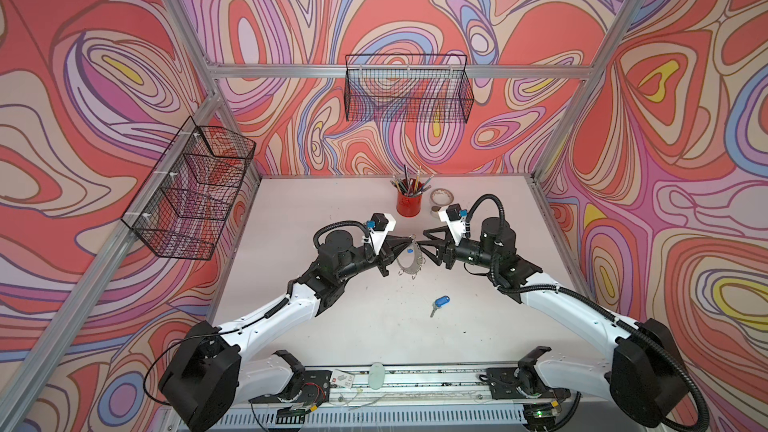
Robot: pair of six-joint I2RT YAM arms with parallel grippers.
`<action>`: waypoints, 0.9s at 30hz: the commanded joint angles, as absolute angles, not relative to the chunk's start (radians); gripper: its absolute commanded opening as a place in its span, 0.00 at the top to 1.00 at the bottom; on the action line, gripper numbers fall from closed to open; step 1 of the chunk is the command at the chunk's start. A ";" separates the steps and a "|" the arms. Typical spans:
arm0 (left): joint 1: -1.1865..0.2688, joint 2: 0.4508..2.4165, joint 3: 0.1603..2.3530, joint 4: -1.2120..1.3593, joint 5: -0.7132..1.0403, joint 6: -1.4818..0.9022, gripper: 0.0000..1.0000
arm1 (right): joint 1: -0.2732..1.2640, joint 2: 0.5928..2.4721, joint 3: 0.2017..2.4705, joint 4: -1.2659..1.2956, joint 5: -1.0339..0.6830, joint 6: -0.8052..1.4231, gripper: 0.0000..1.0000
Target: Put the keys on the keyring
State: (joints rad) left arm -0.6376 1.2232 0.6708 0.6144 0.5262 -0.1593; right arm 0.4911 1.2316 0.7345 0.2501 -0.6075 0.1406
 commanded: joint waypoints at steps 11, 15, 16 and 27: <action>-0.675 1.302 0.672 0.807 0.464 -0.220 1.00 | 0.520 1.269 0.748 0.279 -0.656 0.138 0.54; -0.675 1.301 0.670 0.805 0.434 -0.215 1.00 | 0.521 1.285 0.755 0.260 -0.643 0.135 0.76; -0.675 1.294 0.669 0.796 0.422 -0.209 1.00 | 0.520 1.285 0.753 0.257 -0.635 0.136 0.83; -0.644 1.215 0.666 0.658 0.453 -0.169 1.00 | 0.521 1.224 0.714 0.219 -0.484 0.136 1.00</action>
